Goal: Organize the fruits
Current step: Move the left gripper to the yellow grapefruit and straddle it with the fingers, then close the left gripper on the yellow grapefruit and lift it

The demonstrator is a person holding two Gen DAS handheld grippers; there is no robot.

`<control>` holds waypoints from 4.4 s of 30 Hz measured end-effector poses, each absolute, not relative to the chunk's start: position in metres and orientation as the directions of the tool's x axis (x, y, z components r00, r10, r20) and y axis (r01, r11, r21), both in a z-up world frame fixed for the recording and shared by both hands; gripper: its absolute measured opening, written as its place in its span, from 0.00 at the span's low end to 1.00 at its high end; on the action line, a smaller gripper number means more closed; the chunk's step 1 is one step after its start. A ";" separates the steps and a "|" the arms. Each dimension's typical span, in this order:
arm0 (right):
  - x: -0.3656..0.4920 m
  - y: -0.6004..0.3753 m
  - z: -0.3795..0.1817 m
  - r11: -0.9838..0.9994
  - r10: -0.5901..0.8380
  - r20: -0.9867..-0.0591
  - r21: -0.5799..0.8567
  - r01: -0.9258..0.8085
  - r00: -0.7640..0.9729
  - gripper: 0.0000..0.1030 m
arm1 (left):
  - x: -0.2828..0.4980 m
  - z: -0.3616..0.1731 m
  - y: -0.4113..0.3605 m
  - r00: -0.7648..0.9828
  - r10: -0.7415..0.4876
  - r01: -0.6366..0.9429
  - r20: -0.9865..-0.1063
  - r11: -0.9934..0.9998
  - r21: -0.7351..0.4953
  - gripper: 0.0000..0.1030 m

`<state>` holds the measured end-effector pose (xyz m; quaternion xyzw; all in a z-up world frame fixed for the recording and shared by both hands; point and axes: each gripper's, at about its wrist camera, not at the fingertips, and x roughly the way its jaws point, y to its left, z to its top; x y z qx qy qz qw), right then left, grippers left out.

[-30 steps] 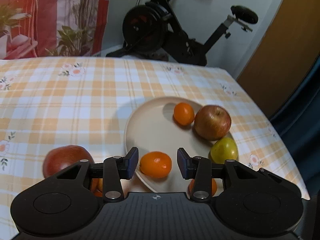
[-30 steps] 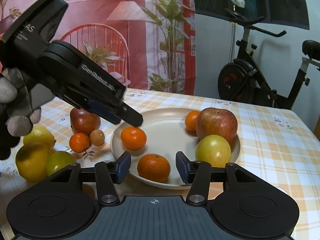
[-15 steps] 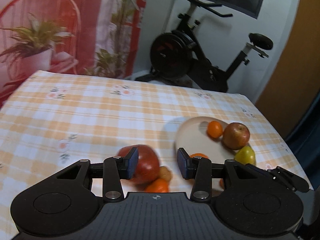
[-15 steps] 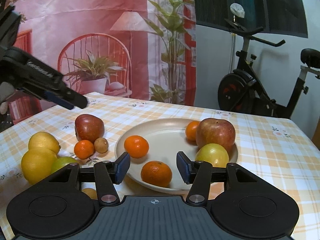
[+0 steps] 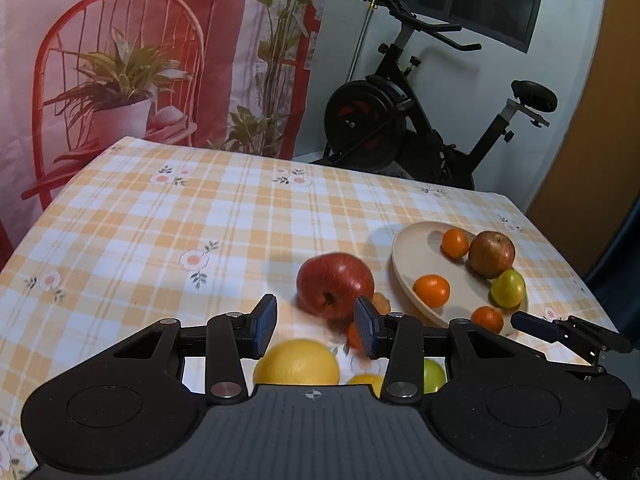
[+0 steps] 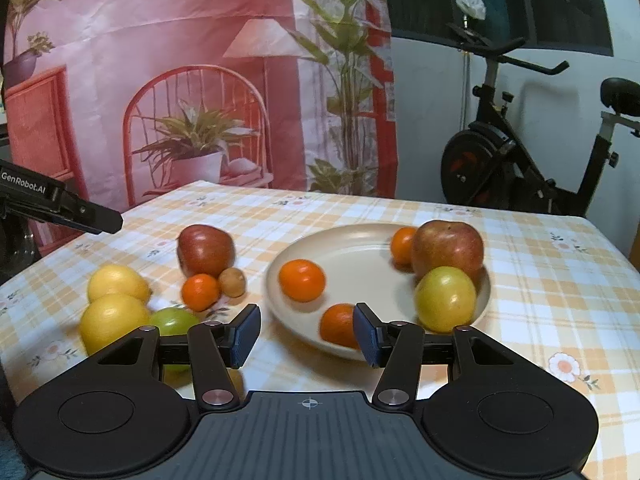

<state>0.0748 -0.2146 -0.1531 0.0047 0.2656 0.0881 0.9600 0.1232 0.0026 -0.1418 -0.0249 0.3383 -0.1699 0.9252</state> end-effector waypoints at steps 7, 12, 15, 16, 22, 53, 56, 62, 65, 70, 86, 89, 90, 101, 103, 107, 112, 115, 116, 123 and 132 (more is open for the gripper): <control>0.067 -0.193 -0.145 0.977 0.208 -0.534 0.070 -0.202 0.819 0.47 | 0.111 -0.146 0.017 0.718 -0.352 0.297 -0.600 0.935 -0.192 0.44; 0.061 -0.174 -0.143 0.968 0.241 -0.560 0.077 -0.240 0.793 0.47 | 0.099 -0.156 0.024 0.692 -0.380 0.304 -0.614 0.925 -0.230 0.44; 0.059 -0.159 -0.143 0.958 0.267 -0.582 0.076 -0.275 0.768 0.47 | 0.091 -0.161 0.024 0.666 -0.411 0.334 -0.622 0.910 -0.244 0.43; 0.058 -0.154 -0.143 0.956 0.272 -0.588 0.072 -0.286 0.761 0.47 | 0.089 -0.162 0.023 0.660 -0.421 0.342 -0.622 0.906 -0.250 0.43; 0.053 -0.126 -0.142 0.933 0.300 -0.613 0.030 -0.358 0.731 0.47 | 0.087 -0.163 0.027 0.645 -0.463 0.356 -0.608 0.886 -0.297 0.43; 0.057 -0.120 -0.155 0.911 0.361 -0.627 0.078 -0.405 0.690 0.47 | 0.107 -0.165 0.015 0.588 -0.511 0.360 -0.628 0.860 -0.363 0.43; 0.057 -0.121 -0.155 0.911 0.362 -0.627 0.080 -0.406 0.690 0.47 | 0.117 -0.165 0.011 0.566 -0.525 0.352 -0.635 0.851 -0.389 0.43; 0.057 -0.123 -0.155 0.910 0.368 -0.623 0.090 -0.404 0.690 0.47 | 0.123 -0.173 -0.002 0.531 -0.507 0.369 -0.679 0.860 -0.352 0.41; 0.056 -0.124 -0.155 0.908 0.375 -0.621 0.095 -0.409 0.688 0.47 | 0.121 -0.176 -0.005 0.511 -0.486 0.373 -0.709 0.868 -0.326 0.38; 0.057 -0.122 -0.152 0.899 0.395 -0.617 0.106 -0.425 0.681 0.47 | 0.119 -0.175 0.005 0.487 -0.494 0.362 -0.720 0.865 -0.348 0.38; 0.068 -0.094 -0.157 0.853 0.450 -0.656 0.115 -0.509 0.606 0.51 | 0.099 -0.175 0.013 0.465 -0.485 0.334 -0.740 0.871 -0.361 0.39; 0.076 -0.092 -0.161 0.856 0.447 -0.670 0.126 -0.502 0.593 0.51 | 0.098 -0.175 0.013 0.466 -0.485 0.331 -0.740 0.871 -0.363 0.39; 0.077 -0.092 -0.162 0.856 0.446 -0.672 0.128 -0.501 0.591 0.49 | 0.099 -0.175 0.013 0.466 -0.486 0.329 -0.739 0.871 -0.365 0.39; 0.074 -0.095 -0.167 0.852 0.455 -0.661 0.129 -0.507 0.597 0.45 | 0.105 -0.177 0.021 0.473 -0.504 0.290 -0.723 0.864 -0.412 0.44; 0.072 -0.094 -0.167 0.852 0.452 -0.661 0.120 -0.510 0.599 0.45 | 0.109 -0.177 0.025 0.484 -0.505 0.266 -0.714 0.863 -0.430 0.44; 0.072 -0.094 -0.167 0.851 0.452 -0.660 0.116 -0.512 0.601 0.45 | 0.116 -0.178 0.028 0.487 -0.520 0.238 -0.702 0.852 -0.466 0.44; 0.070 -0.095 -0.168 0.850 0.452 -0.658 0.112 -0.514 0.603 0.45 | 0.120 -0.183 0.023 0.475 -0.555 0.246 -0.683 0.829 -0.502 0.44; 0.068 -0.096 -0.167 0.850 0.454 -0.656 0.116 -0.514 0.603 0.45 | 0.119 -0.187 0.019 0.464 -0.557 0.256 -0.689 0.829 -0.498 0.44; 0.069 -0.096 -0.167 0.850 0.454 -0.656 0.116 -0.514 0.603 0.45 | 0.118 -0.188 0.018 0.459 -0.557 0.260 -0.692 0.829 -0.496 0.43; 0.069 -0.097 -0.168 0.851 0.460 -0.655 0.131 -0.509 0.600 0.46 | 0.113 -0.189 0.017 0.477 -0.553 0.288 -0.684 0.833 -0.472 0.44; 0.069 -0.100 -0.168 0.851 0.472 -0.649 0.158 -0.501 0.597 0.44 | 0.110 -0.187 0.016 0.488 -0.550 0.304 -0.678 0.835 -0.458 0.44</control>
